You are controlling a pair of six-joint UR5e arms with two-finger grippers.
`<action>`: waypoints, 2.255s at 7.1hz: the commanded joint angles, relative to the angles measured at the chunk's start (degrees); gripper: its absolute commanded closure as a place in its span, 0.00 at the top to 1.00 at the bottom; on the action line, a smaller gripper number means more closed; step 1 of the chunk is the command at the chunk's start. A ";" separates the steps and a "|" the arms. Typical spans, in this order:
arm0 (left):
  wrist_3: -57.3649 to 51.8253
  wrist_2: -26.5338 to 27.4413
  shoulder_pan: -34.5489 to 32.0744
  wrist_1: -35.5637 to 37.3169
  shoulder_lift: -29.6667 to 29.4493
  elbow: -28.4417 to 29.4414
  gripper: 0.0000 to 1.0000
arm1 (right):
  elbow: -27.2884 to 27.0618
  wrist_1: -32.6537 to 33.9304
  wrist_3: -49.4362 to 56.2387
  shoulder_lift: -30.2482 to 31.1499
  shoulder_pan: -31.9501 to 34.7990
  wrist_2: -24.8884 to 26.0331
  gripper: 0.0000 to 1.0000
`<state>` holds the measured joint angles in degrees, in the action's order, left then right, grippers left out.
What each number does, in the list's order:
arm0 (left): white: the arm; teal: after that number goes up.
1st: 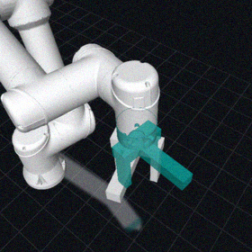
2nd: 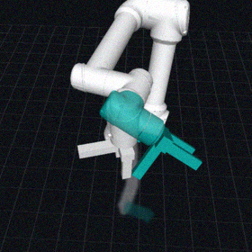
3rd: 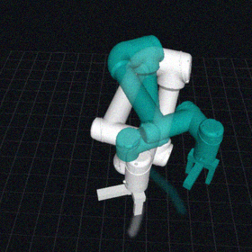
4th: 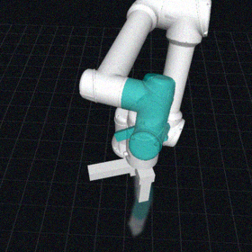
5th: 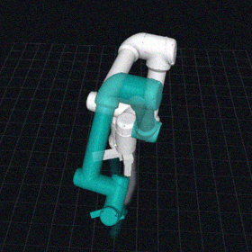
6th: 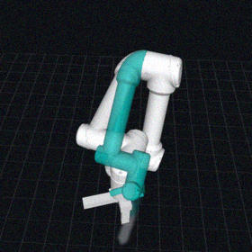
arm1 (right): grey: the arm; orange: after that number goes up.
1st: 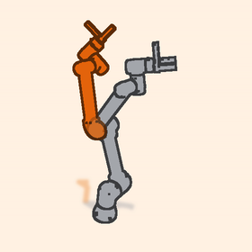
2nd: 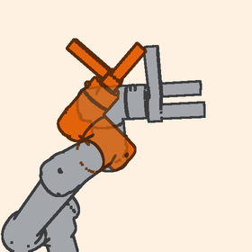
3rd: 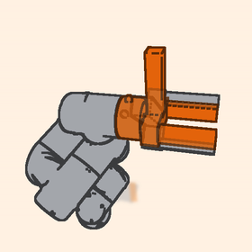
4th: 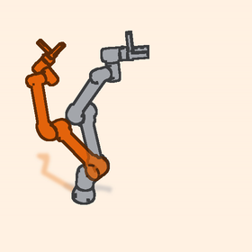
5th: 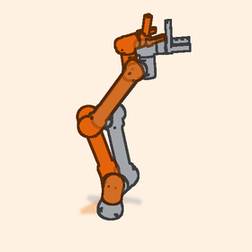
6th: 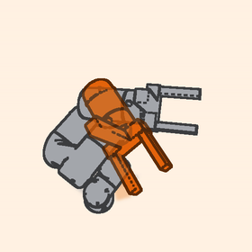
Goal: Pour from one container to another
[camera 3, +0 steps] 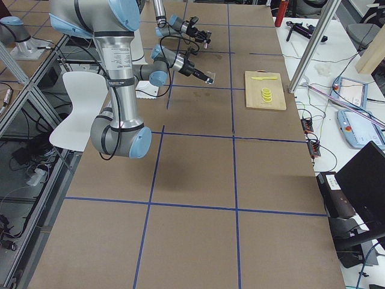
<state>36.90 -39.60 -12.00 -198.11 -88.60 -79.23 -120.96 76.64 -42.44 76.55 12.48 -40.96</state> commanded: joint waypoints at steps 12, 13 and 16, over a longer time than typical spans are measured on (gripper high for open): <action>5.02 -4.69 0.40 1.41 1.50 -0.40 0.00 | 0.29 0.00 -2.21 -0.08 -0.09 0.00 0.00; 5.02 -4.52 0.40 1.41 1.50 -0.48 0.00 | 0.29 0.00 -2.21 -0.08 -0.18 0.00 0.00; 5.02 -4.52 0.49 1.50 1.50 -0.40 0.10 | 0.20 0.00 -2.21 -0.17 -0.18 0.00 0.00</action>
<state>41.92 -44.13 -11.55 -196.64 -87.10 -79.64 -120.73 76.64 -44.65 76.39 12.31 -40.96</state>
